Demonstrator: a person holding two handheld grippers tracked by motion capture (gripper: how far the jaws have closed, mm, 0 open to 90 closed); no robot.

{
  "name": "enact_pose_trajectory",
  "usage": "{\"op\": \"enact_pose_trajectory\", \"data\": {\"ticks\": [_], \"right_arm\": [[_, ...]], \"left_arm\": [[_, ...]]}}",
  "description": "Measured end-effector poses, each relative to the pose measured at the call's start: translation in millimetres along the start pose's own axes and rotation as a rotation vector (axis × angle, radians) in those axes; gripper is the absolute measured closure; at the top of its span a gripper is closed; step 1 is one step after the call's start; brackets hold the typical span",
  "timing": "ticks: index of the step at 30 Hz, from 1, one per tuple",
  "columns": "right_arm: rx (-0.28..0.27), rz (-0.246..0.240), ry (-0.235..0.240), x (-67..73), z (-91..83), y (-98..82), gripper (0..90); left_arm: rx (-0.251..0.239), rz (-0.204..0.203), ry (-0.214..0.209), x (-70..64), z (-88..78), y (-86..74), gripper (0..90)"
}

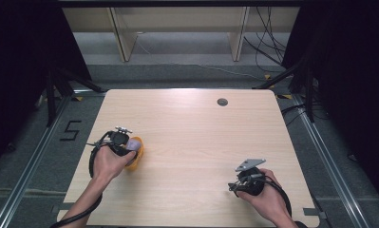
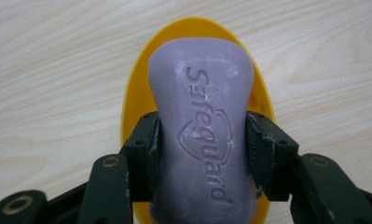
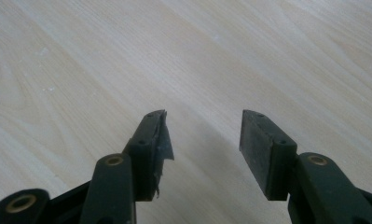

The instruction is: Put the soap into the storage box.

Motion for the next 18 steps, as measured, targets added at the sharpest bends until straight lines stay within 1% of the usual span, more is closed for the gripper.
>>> {"op": "enact_pose_trajectory", "data": {"ticks": [2,3,4,7,8,9,10,11,12,14,15,16,17,18], "right_arm": [[0.008,-0.003,0.005,-0.1,-0.3,0.1,51.1],[0.002,-0.001,0.000,0.3,0.1,0.0,51.1],[0.003,0.001,0.001,0.4,-0.1,0.0,51.1],[0.000,-0.001,-0.001,0.0,0.0,-0.1,51.0],[0.007,-0.014,0.004,-1.2,-0.4,-0.2,51.0],[0.003,-0.017,0.001,-1.2,0.2,-0.3,51.0],[0.004,-0.016,0.002,-1.1,0.1,-0.3,51.0],[0.004,-0.016,0.002,-1.1,0.1,-0.3,51.0],[0.003,-0.004,0.001,-0.3,-0.1,-0.1,51.0],[0.002,-0.013,0.003,-0.7,0.0,-0.3,50.9],[0.009,-0.015,0.007,-0.9,-0.4,-0.3,50.9],[0.009,-0.015,0.008,-0.9,-0.4,-0.4,50.9],[0.009,-0.015,0.007,-0.8,-0.5,-0.4,50.9],[0.009,-0.014,0.007,-0.8,-0.5,-0.3,50.9]], "left_arm": [[0.011,0.016,0.000,0.9,0.4,-0.1,48.8],[0.019,0.021,-0.004,1.3,0.6,0.3,48.8],[0.023,0.021,-0.008,1.6,0.9,0.6,48.8],[0.022,0.012,-0.005,1.6,2.2,0.7,48.8],[0.026,0.016,-0.006,2.0,2.8,1.0,48.8],[0.030,0.023,-0.009,2.6,3.3,1.3,48.8],[0.040,0.005,-0.001,0.9,2.7,1.6,48.8],[0.040,0.005,-0.001,0.9,2.7,1.6,48.8],[0.042,0.012,0.000,1.8,3.5,2.1,48.8],[0.037,0.008,0.002,1.5,4.0,2.5,48.7],[0.048,0.005,0.008,1.4,3.8,3.5,48.7],[0.030,0.002,0.001,1.8,5.8,2.7,48.7],[0.019,-0.004,0.006,1.4,7.1,2.3,48.7],[0.030,-0.002,0.007,1.8,6.9,2.8,48.7]]}}
Point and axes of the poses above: each handheld gripper's, and its own axes: z roughly forward along the jaws, y roughly out of its top, x roughly to its left, the point moved 1 cm from there along z, roughly forward along the jaws, and after that the axes turned 7 degrees about -y, right-handed, at the moved point
